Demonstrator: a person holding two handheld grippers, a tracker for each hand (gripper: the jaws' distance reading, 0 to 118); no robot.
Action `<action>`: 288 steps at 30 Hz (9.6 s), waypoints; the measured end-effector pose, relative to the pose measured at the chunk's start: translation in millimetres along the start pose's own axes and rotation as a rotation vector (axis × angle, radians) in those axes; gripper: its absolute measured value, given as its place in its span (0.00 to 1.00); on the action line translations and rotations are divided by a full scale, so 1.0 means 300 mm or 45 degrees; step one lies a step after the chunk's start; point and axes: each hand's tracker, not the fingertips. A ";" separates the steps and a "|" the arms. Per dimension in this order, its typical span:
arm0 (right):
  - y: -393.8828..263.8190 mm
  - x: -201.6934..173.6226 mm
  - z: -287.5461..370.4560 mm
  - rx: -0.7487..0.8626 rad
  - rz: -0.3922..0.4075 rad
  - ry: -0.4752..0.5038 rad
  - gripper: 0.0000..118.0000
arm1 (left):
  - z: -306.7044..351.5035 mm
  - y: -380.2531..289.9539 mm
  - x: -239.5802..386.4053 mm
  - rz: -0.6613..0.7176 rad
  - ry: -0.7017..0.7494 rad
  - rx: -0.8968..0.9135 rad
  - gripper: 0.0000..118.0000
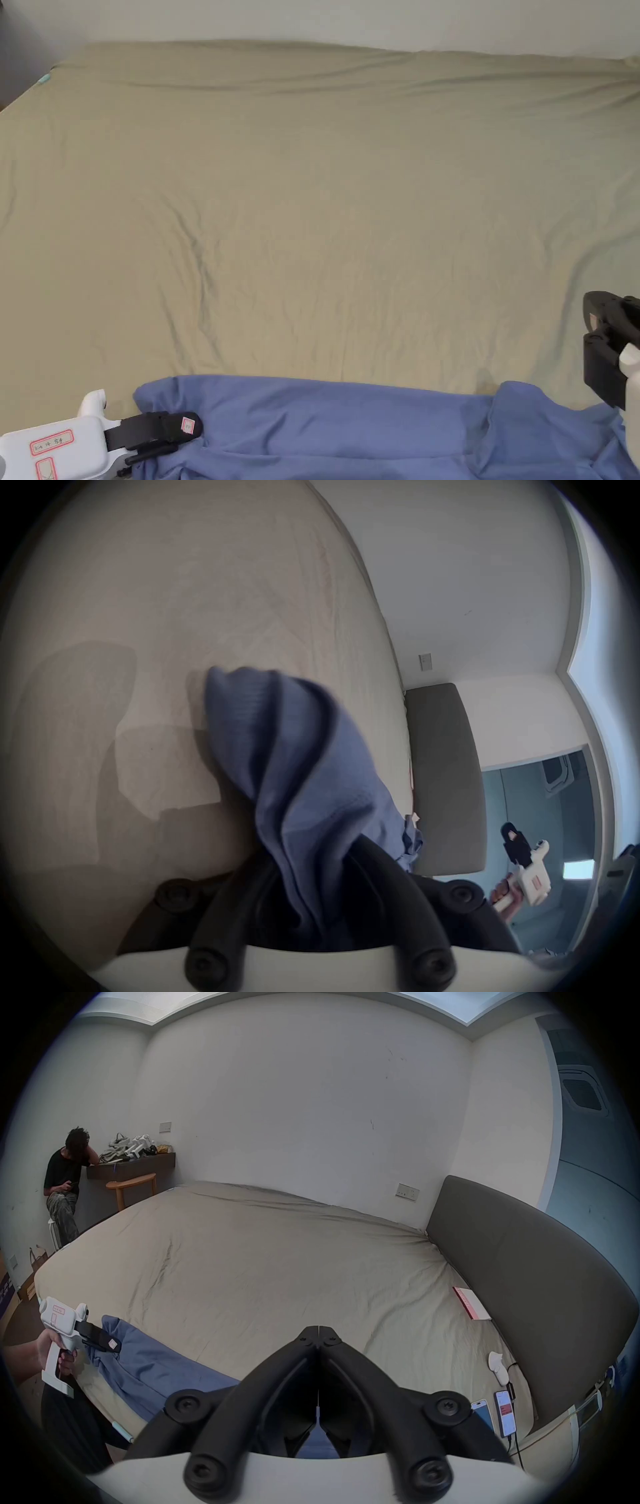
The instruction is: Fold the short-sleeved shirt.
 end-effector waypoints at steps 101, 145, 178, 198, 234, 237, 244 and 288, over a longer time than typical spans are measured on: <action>-0.068 0.078 0.136 -0.009 -0.079 0.043 0.02 | -0.383 -0.482 0.548 -1.002 0.171 0.016 0.00; -0.005 0.046 0.147 0.063 -0.024 0.046 0.02 | 0.067 -0.025 0.349 -0.756 0.952 0.328 0.13; -0.075 0.132 0.119 -0.003 -0.100 0.025 0.02 | -0.495 -0.375 0.687 -0.529 0.147 -0.161 0.99; -0.036 0.108 0.125 -0.006 -0.033 0.038 0.02 | -0.751 -0.542 0.633 -1.227 0.853 0.062 0.00; -0.480 -0.433 -0.468 -0.611 0.294 0.612 0.01 | -0.096 -0.135 0.308 -0.474 0.291 0.037 0.69; -0.470 -0.406 -0.477 -0.625 0.229 0.652 0.01 | -0.156 -0.058 0.268 -0.339 0.101 -0.095 0.94; -0.488 -0.377 -0.487 -0.623 0.111 0.682 0.01 | -0.345 0.042 0.155 0.066 -0.229 -0.322 0.91; 0.123 -0.285 -0.015 0.192 0.120 0.249 0.01 | 0.100 0.044 0.118 -1.048 1.267 0.144 0.25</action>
